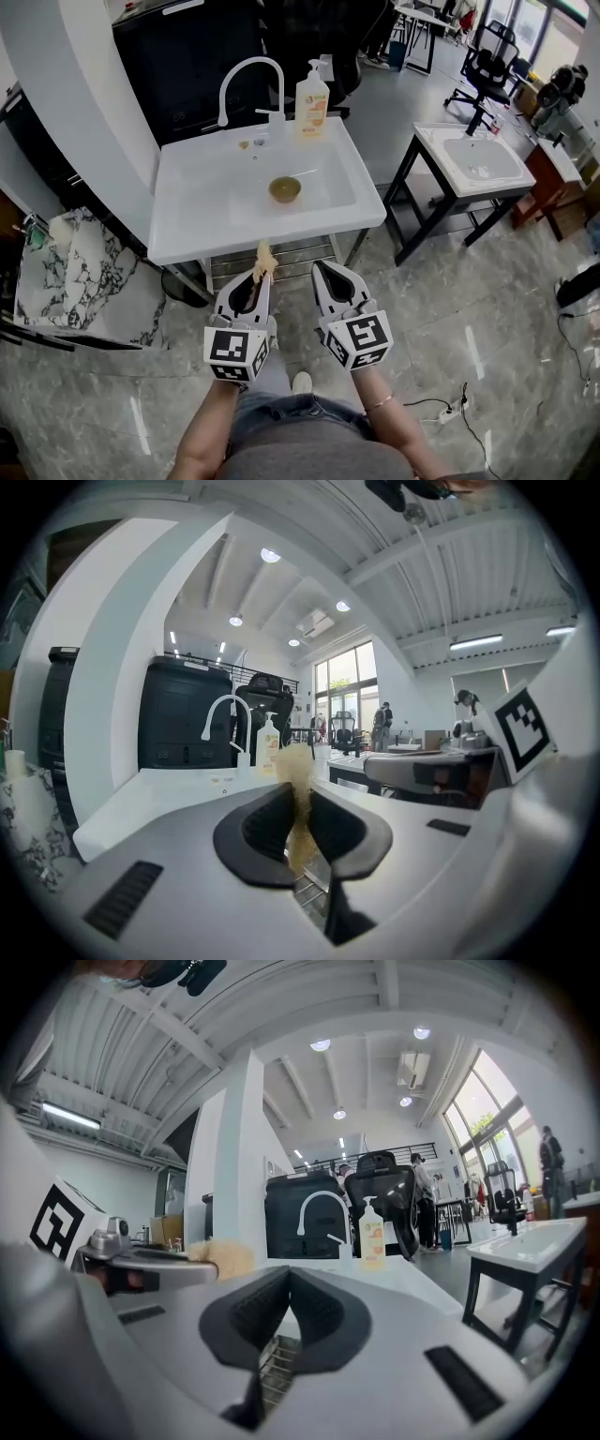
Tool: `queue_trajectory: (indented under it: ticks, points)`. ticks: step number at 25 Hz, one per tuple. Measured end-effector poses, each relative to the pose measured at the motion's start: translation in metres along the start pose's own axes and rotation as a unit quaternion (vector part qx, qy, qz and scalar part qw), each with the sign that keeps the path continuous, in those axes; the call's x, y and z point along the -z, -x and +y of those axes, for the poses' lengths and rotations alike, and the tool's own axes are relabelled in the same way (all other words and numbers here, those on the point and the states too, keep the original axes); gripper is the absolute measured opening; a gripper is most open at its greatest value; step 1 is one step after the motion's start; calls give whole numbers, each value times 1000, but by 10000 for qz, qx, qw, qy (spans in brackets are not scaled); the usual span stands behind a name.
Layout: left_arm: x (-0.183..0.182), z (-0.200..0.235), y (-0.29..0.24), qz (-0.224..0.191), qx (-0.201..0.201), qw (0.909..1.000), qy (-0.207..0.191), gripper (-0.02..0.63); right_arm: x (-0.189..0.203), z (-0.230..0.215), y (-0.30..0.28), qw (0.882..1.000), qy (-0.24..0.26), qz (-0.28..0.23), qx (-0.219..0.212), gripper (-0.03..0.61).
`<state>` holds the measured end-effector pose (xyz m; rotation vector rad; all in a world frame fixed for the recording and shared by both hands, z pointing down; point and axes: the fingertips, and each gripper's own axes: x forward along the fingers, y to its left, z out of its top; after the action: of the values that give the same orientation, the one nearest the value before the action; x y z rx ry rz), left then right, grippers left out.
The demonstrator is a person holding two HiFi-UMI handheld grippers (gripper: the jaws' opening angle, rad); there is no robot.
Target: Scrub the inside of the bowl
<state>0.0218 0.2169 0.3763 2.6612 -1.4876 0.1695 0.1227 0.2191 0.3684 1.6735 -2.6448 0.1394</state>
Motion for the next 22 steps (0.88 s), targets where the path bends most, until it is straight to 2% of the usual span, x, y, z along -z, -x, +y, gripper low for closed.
queue_trajectory:
  ticks: [10,22]
  points:
    - [-2,58,-89,112,148,9998,106,44,0,-44,-93,9996,-42,138,262,11]
    - [-13,140,-187,228,305,9993,56,44,-2,-83,-206,9988,-116,338,334,11]
